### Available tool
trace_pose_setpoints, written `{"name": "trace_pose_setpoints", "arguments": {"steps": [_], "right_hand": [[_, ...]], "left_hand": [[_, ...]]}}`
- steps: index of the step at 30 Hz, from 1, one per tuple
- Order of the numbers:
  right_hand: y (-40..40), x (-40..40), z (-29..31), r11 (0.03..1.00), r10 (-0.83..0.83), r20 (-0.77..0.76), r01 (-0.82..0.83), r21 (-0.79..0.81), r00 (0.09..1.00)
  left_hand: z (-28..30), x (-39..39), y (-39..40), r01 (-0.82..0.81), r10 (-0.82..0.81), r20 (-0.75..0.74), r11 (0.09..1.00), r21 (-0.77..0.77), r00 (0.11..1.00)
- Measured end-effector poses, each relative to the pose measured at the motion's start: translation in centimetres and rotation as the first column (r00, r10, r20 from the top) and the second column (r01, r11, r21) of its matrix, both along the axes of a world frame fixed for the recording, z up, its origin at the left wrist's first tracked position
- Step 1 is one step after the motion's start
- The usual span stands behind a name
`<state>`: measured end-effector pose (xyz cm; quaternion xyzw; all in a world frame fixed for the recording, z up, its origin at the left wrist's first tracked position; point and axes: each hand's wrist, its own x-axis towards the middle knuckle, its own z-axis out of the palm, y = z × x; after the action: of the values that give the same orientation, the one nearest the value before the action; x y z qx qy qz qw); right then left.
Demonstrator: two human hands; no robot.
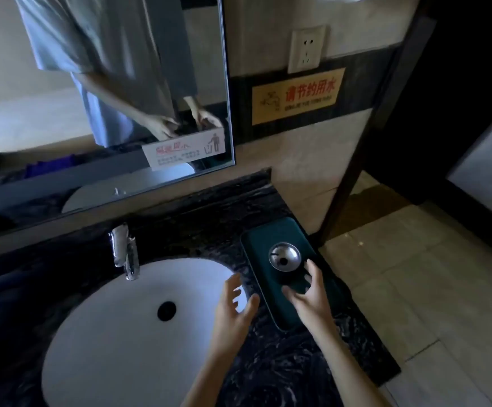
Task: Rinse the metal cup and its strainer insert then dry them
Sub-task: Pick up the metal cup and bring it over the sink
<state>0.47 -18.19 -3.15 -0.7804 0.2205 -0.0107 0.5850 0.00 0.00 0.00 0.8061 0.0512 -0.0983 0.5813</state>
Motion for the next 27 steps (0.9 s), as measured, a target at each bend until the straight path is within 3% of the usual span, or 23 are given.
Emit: {"name": "trace_pose_setpoints", "arguments": {"steps": [6,15,27], "right_hand": [[-1.2,1.8,-1.5,0.992,0.071,-0.048,-0.066,0.105,0.996],[-0.6,4.1,-3.3,0.978,0.119,0.057,-0.127,0.165,0.991],[0.6,4.5,-2.5,0.998,0.045,0.100,-0.049,0.037,0.994]], "left_hand": [[-0.9,3.7,-3.2,0.019,-0.020,-0.093,1.000,-0.003,0.996],[-3.0,3.8,-1.9,0.005,-0.008,-0.099,0.999,-0.033,0.995],[-4.9,0.8,3.9,0.005,0.007,-0.072,0.986,0.165,0.997]]}}
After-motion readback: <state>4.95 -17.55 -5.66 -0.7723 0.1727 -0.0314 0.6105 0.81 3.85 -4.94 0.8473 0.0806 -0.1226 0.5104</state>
